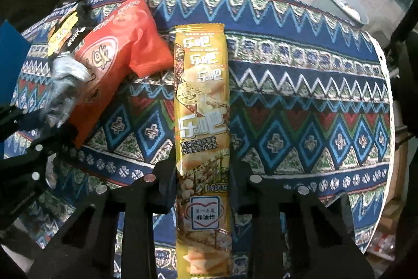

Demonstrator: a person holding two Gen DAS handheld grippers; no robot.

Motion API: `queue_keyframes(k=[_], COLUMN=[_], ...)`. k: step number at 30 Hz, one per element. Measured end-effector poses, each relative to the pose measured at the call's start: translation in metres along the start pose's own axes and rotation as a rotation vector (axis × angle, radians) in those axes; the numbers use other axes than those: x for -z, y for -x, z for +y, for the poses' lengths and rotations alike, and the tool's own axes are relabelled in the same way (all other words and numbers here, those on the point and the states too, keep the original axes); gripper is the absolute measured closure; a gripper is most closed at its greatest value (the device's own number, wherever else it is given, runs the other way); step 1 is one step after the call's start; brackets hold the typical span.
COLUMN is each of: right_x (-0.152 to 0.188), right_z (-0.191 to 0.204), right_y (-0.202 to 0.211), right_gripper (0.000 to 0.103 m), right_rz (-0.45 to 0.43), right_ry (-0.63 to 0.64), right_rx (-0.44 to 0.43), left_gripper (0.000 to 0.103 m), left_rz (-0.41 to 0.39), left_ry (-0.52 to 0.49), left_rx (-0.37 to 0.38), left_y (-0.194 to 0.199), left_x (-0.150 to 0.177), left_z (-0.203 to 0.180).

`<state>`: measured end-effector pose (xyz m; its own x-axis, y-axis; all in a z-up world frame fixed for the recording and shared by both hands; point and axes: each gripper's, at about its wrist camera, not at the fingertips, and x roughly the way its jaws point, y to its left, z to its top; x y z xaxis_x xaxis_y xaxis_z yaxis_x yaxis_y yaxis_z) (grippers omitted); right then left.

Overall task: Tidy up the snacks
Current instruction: 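Grasp the long yellow bar bag with the right tool while the left tool grasps the silver packet, then carry the yellow bar bag and silver packet over the cardboard box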

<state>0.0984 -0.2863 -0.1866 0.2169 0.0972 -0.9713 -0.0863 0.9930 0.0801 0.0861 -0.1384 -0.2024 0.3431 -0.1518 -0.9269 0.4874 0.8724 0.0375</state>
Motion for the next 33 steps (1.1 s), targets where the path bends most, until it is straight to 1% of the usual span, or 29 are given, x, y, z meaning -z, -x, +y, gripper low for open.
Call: queue_keyframes(k=[2,7,13,18,24,30,33], right_x=[0.006,0.010,0.015,0.014,0.015,0.015,0.013], right_z=[0.002,-0.005,0.004,0.008,0.011,0.022,0.032], right_y=[0.007,0.017,0.039,0.058,0.083,0.106,0.117], right_gripper=[0.073,0.073,0.073,0.073,0.073,0.073,0.073], right_rz=[0.009,0.016,-0.002,-0.030,-0.078,-0.118,-0.141], right_ry=[-0.005,-0.025,-0.016,0.009,0.030,0.063,0.086], right_rx=[0.000,0.003,0.001,0.002,-0.023,-0.043,-0.059], left_gripper=[0.075,0.075,0.075,0.075,0.075,0.075,0.075], left_rz=[-0.008,-0.023,-0.046,-0.070,-0.091,-0.128,-0.140], left_ry=[-0.002,-0.008,0.016,0.033,0.050,0.073,0.082], left_rx=[-0.002,-0.007,-0.011,-0.027,-0.050,-0.075,-0.075], left_y=[0.005,0.020,0.042,0.064,0.086,0.111,0.121], left_x=[0.004,0.011,0.017,0.021,0.027,0.031,0.033], left_z=[0.001,0.000,0.006,0.010,0.016,0.022,0.024])
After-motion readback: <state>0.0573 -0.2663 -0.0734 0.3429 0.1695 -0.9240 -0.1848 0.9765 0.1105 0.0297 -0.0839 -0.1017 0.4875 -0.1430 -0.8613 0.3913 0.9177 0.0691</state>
